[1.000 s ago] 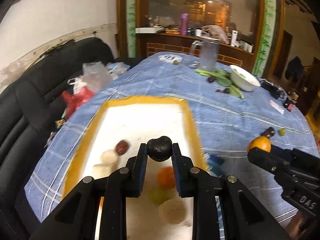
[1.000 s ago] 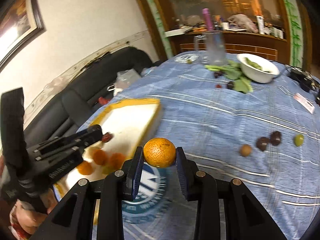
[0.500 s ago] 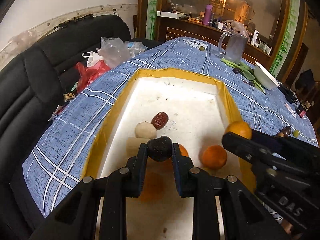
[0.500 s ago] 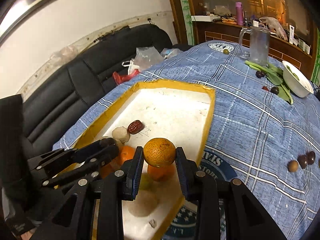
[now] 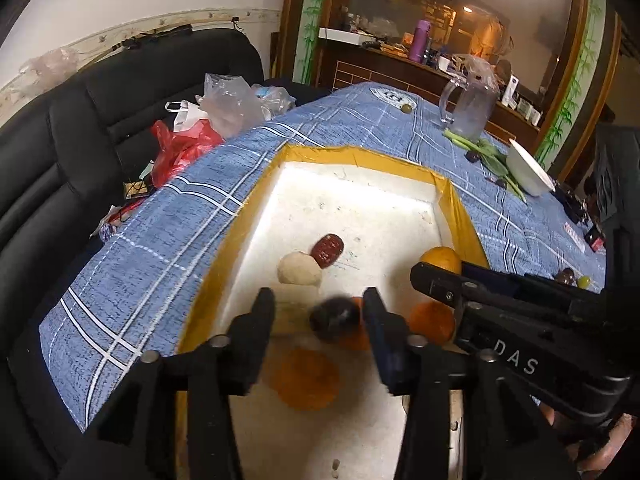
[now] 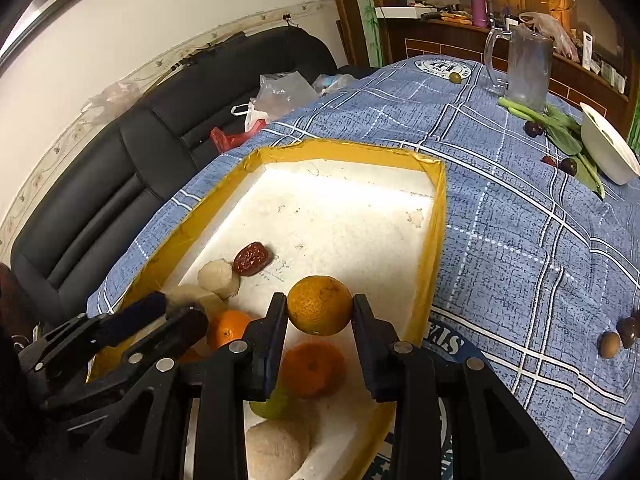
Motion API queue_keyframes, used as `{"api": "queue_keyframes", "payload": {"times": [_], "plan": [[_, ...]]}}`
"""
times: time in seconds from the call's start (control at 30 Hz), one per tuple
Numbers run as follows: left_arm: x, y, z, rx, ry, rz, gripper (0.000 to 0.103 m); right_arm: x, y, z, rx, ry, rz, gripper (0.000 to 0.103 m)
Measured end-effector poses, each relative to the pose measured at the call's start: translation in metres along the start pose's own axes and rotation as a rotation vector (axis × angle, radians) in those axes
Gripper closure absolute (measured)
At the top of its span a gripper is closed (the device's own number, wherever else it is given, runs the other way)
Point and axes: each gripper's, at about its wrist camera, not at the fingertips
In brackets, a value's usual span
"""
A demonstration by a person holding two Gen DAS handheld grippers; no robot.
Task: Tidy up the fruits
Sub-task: 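Lower the plum and orange into the white tray and open both grippers, then move both grippers back toward the remaining fruit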
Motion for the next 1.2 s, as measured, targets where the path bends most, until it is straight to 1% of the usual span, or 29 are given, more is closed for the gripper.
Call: {"api": "queue_keyframes", "payload": {"times": [0.1,0.23,0.4,0.63,0.83,0.97,1.07,1.13,1.2], "plan": [[0.004,-0.001,0.003,-0.006,0.013,0.015,0.045,-0.001,0.000,0.003,-0.013,-0.003,-0.001,0.066],[0.002,-0.001,0.007,-0.010,0.022,0.010,0.042,-0.003,0.000,0.009,-0.031,-0.002,-0.010,0.062],[-0.002,0.002,0.017,-0.028,0.012,-0.007,0.035,-0.007,0.004,0.020,-0.055,-0.002,-0.033,0.060],[-0.011,0.006,0.032,-0.057,-0.024,-0.037,0.030,-0.008,0.013,0.034,-0.082,0.004,-0.045,0.058],[-0.024,0.015,0.047,-0.075,-0.031,-0.069,0.030,-0.010,0.029,0.050,-0.108,0.004,-0.062,0.058],[-0.034,0.021,0.056,-0.088,-0.032,-0.092,0.027,-0.014,0.041,0.064,-0.133,0.008,-0.077,0.057],[-0.045,0.026,0.062,-0.098,-0.034,-0.116,0.025,-0.019,0.051,0.073,-0.153,0.014,-0.090,0.054],[-0.052,0.027,0.064,-0.101,-0.032,-0.132,0.022,-0.024,0.059,0.080,-0.165,0.021,-0.101,0.048],[-0.062,0.031,0.066,-0.102,-0.025,-0.157,0.020,-0.032,0.069,0.086,-0.175,0.030,-0.111,0.046]]}}
Point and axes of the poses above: each gripper's, at about its wrist camera, not at the fingertips, and z roughly against the way its jaws point, x to its left, y to its underside, and after that the axes turned 13 degrees about x, right-handed
